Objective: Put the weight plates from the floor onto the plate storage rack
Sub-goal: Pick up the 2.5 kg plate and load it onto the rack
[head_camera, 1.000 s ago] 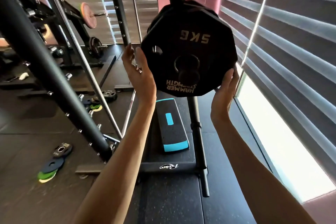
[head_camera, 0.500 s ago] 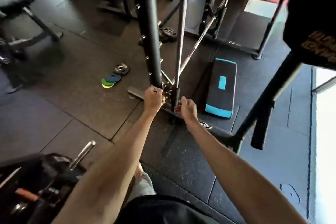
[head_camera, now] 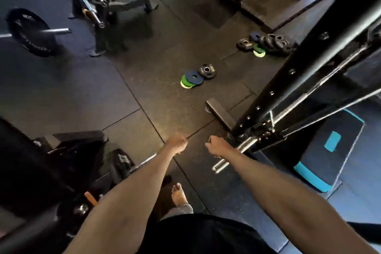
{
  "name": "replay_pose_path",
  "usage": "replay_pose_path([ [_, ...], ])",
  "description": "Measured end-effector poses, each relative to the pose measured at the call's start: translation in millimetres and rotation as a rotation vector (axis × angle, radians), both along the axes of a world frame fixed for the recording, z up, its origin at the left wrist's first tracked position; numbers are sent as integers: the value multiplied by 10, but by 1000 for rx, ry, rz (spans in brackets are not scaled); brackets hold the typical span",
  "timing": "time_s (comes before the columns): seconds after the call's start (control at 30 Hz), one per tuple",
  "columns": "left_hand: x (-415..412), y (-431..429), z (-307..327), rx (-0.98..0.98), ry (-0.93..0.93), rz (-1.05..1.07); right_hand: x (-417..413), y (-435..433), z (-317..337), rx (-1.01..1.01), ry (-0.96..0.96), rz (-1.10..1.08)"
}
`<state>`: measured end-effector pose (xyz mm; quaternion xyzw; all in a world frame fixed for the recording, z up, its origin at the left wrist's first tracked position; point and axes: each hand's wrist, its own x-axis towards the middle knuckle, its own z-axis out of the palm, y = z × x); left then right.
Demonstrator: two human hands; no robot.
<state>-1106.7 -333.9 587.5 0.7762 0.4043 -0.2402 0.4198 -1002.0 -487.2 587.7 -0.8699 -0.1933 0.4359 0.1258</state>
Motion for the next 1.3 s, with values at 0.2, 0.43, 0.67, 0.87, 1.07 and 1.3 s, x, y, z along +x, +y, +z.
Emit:
replay_pose_path([
  [0.2, 485, 924, -32, 62, 91, -83, 617, 897, -98, -17, -17, 169],
  [0.43, 1562, 1791, -393, 77, 182, -326, 1779, 1720, -635, -27, 20, 120],
  [0.67, 2998, 2421, -629, 133, 226, -378, 2975, 2252, -934, -111, 121, 37],
  [0.87, 4078, 2837, -700, 73, 165, -465, 3886, 2699, -997, -114, 134, -1],
  [1.07, 5054, 3462, -1082, 55, 213, -585, 4631, 3180, -1384, -88, 173, -167],
  [1.3, 6321, 4276, -1778, 41, 250, -748, 5384, 3857, -1835, -38, 234, -544],
])
